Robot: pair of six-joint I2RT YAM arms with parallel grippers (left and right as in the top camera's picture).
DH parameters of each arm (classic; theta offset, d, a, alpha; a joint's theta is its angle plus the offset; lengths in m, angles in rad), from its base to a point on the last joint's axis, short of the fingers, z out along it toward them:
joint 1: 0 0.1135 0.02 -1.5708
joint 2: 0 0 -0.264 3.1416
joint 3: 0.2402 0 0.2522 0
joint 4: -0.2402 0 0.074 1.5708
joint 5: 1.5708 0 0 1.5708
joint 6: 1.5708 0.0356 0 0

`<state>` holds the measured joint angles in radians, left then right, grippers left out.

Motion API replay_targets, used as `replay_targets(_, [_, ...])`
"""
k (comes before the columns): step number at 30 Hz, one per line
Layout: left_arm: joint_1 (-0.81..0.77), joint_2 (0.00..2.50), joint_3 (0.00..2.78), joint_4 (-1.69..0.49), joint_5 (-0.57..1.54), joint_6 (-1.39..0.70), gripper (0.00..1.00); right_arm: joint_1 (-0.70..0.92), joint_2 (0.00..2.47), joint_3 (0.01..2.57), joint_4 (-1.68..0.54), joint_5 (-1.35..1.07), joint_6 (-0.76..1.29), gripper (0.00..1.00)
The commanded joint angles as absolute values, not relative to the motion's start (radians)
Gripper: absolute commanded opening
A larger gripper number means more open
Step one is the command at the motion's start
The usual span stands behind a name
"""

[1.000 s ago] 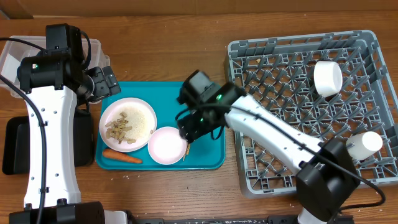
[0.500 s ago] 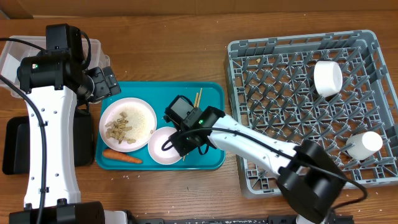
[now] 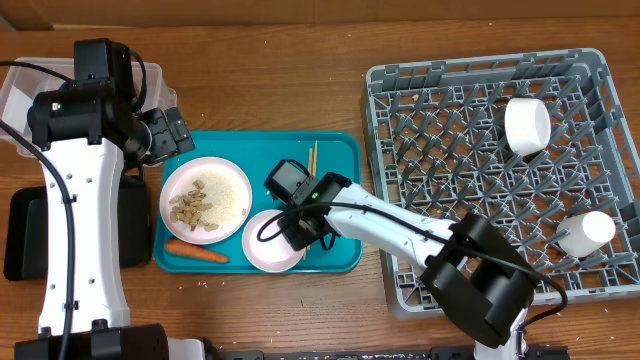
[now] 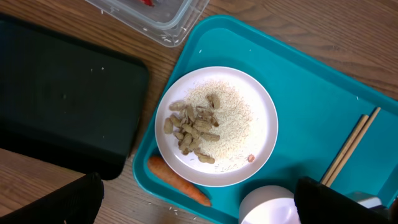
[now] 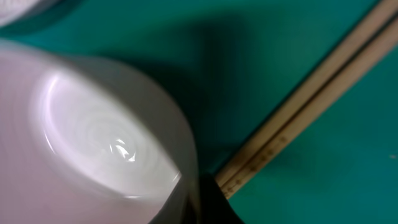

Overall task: Sort waste into correct bins and load items into the dishwasher
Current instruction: 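Reach the right gripper to the pink bowl and grasp it, then carry the pink bowl into the rack's back middle and release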

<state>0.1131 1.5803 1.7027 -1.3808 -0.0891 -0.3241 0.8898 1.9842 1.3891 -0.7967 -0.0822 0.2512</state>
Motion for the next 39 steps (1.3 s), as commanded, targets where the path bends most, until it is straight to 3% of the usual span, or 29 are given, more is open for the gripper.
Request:
replay_targets(1, [0.111, 1.586, 1.71, -1.381, -0.089, -0.337, 1.0, 0.875, 1.947, 1.47, -0.84, 0.049, 0.244, 0.04])
replay_targets(9, [0.111, 1.586, 1.71, -1.381, -0.089, -0.337, 1.0, 0.78, 1.86, 1.627, -1.001, 0.38, 0.237, 0.04])
replay_targets(15, [0.111, 1.586, 1.71, -1.381, -0.089, -0.337, 1.0, 0.622, 1.787, 1.658, -1.024, 0.895, 0.26, 0.04])
replay_targets(18, [0.111, 1.586, 1.71, -1.378, -0.089, -0.337, 1.0, 0.53, 1.78, 1.656, -1.085, 1.335, 0.531, 0.04])
replay_targets(20, [0.111, 1.586, 1.71, -1.378, -0.089, -0.337, 1.0, 0.476, 1.781, 1.653, -1.113, 1.457, 0.657, 0.04])
replay_targets(29, [0.111, 1.586, 1.71, -1.38, -0.088, -0.337, 1.0, 0.258, 1.835, 1.636, -1.05, 1.241, 0.678, 0.04])
replay_targets(39, [0.111, 1.586, 1.71, -1.381, -0.089, -0.336, 1.0, 0.239, 2.014, 1.635, -1.092, 1.179, 0.684, 0.04])
